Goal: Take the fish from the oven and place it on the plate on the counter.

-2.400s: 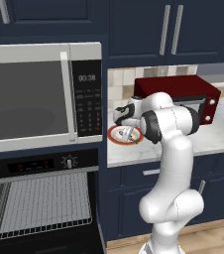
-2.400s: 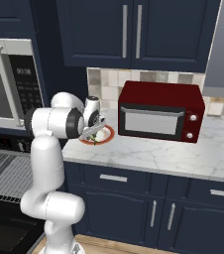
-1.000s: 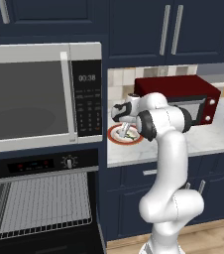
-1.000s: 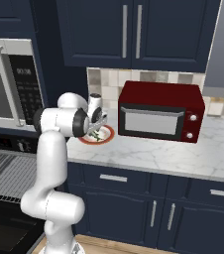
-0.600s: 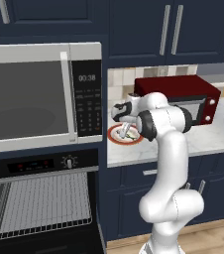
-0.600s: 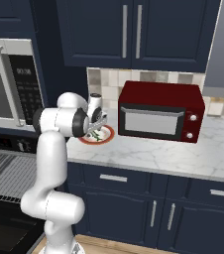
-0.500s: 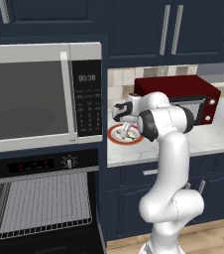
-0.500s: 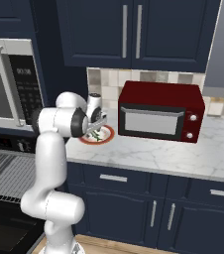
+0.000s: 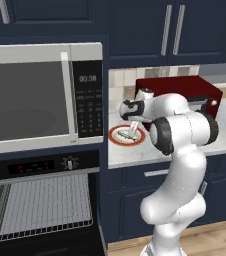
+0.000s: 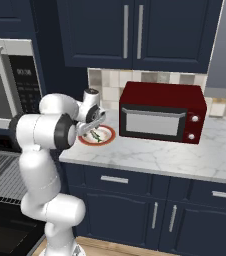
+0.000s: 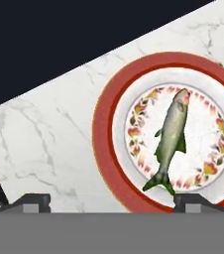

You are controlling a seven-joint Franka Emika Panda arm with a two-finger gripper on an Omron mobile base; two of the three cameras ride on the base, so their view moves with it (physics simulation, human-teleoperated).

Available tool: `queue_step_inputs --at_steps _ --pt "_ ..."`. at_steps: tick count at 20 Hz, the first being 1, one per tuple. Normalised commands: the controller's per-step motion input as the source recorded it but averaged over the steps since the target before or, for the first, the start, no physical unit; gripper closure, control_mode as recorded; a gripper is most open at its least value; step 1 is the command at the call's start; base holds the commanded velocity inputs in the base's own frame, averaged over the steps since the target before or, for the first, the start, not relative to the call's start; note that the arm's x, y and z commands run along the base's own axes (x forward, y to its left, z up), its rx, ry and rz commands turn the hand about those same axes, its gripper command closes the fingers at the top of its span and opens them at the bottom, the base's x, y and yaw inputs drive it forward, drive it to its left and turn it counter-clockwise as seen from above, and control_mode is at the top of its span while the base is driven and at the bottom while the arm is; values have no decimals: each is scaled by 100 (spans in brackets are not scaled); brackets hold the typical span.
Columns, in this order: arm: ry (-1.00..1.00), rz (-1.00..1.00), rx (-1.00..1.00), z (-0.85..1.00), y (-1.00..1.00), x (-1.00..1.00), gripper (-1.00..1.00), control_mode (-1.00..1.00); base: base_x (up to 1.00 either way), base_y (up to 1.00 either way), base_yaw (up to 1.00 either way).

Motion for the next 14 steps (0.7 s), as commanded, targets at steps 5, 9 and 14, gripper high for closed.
queue_step_inputs --at_steps 5,9,14 --pt "-6 -4 7 59 -22 -100 -100 -100 0 0 0" --pt "0 -6 6 69 -2 -100 -100 -100 0 0 0" --pt "-1 -4 0 97 1 -100 -100 -100 0 0 0"
